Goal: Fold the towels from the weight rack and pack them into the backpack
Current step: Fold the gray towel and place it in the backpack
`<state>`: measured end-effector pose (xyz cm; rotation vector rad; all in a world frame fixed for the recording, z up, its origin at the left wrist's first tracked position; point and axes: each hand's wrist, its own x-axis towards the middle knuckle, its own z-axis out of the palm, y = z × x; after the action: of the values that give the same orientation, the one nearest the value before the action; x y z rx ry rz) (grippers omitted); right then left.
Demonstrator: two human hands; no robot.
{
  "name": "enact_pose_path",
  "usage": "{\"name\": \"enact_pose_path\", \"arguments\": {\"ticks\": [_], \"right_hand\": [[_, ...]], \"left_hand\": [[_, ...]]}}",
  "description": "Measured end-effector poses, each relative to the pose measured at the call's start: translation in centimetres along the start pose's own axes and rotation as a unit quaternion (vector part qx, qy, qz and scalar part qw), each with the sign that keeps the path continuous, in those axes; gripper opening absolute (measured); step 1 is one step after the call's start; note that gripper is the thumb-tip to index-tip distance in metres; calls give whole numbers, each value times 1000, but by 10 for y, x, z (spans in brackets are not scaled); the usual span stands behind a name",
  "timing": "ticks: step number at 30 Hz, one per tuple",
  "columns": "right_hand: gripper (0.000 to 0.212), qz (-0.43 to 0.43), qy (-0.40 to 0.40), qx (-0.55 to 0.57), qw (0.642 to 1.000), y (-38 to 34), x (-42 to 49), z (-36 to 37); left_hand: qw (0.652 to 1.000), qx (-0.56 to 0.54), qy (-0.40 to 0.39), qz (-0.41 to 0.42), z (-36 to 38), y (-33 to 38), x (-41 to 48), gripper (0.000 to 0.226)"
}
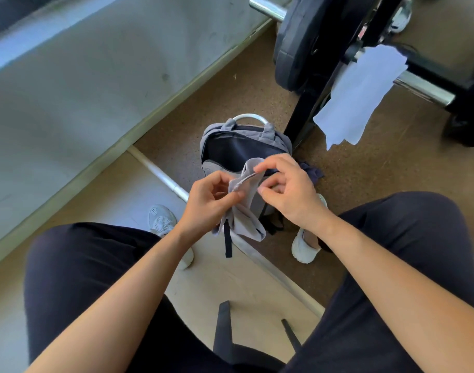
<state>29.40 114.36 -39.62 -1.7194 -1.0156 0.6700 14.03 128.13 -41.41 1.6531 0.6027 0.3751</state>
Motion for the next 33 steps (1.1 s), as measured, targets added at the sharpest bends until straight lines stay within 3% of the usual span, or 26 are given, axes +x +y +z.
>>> {"name": "enact_pose_path", "arguments": {"ticks": [2,4,7,11,16,21,24,29,33], "right_hand": [[58,-26,-43,-21,999,-5,2,1],[69,2,-109,-42,993,-9,3,5],[50,72,-157,-39,984,-9,3,8],[9,54,-116,-64,990,-8,5,-1],[21,24,-80,-59,995,-12,4,-12],[17,27,-70,-78,994,-14,-2,-21],[2,30,-85,-58,994,-14,-3,-27],[15,3,-119,-31,992,-13,-3,-33],[17,0,-148,-25,989,-11,-3,-42]], "left_hand": [[999,-3,-30,32,-4,0,1,8],[997,-18,-54,49,-7,0,2,9],[995,-13,-70,65,-9,-1,2,10],[996,-17,-66,53,-10,-6,3,14],[992,97,-80,21,-8,-25,7,26],[991,99,-86,23,1,-27,7,19],[990,126,-65,28,5,-31,8,15],[979,194,-60,10,9,-43,9,9],[955,276,-83,-70,10,-64,9,14]]}}
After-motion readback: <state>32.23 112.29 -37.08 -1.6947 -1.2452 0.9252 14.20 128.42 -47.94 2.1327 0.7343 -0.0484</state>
